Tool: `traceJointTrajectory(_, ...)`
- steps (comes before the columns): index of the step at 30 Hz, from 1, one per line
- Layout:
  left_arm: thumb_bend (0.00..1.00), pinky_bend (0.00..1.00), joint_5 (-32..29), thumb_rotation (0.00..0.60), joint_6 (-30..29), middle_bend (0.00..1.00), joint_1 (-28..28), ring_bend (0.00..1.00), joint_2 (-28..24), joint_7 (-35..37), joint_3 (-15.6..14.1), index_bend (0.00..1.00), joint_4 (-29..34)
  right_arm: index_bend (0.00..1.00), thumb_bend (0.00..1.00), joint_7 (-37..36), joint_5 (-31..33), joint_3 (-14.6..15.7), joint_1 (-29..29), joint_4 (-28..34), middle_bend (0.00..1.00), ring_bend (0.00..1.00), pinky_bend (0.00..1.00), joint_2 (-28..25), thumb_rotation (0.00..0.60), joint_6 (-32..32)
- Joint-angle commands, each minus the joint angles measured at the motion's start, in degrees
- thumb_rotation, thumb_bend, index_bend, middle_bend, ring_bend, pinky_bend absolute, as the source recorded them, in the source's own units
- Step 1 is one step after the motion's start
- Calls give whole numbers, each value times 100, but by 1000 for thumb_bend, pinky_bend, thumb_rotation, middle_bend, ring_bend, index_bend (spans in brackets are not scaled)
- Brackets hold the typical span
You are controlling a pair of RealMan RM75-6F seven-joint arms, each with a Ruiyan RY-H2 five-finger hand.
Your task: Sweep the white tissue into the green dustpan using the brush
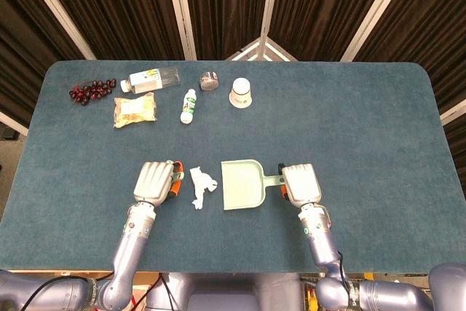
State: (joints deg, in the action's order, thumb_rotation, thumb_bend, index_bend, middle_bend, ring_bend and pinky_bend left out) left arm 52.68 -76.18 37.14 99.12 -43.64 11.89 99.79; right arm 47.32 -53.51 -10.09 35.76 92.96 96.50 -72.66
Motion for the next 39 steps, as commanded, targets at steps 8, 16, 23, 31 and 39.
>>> traceJointTrajectory(8,805,1000,-9,600,117,1000,6,1000,-96,235,84,885,163,520,391,16,43,1,4,7,877,871,908,-7,600,-5)
traceJointTrajectory(16,805,1000,-178,600,97,1000,76,1000,-265,361,435,884,629,520,391,-16,64,3,0,-16,877,871,909,-31,600,12)
traceJointTrajectory(23,805,1000,-420,600,21,1000,190,1000,-444,163,619,884,986,520,391,-14,91,6,-7,27,877,871,908,-42,600,-1)
traceJointTrajectory(31,805,1000,-536,600,8,1000,234,1000,-418,205,530,884,949,520,391,-18,89,9,-5,31,877,871,908,-41,600,-20)
traceJointTrajectory(39,805,1000,-420,600,36,1000,263,1000,-218,432,397,884,718,520,390,-25,110,34,-15,-14,877,871,908,-39,600,-11)
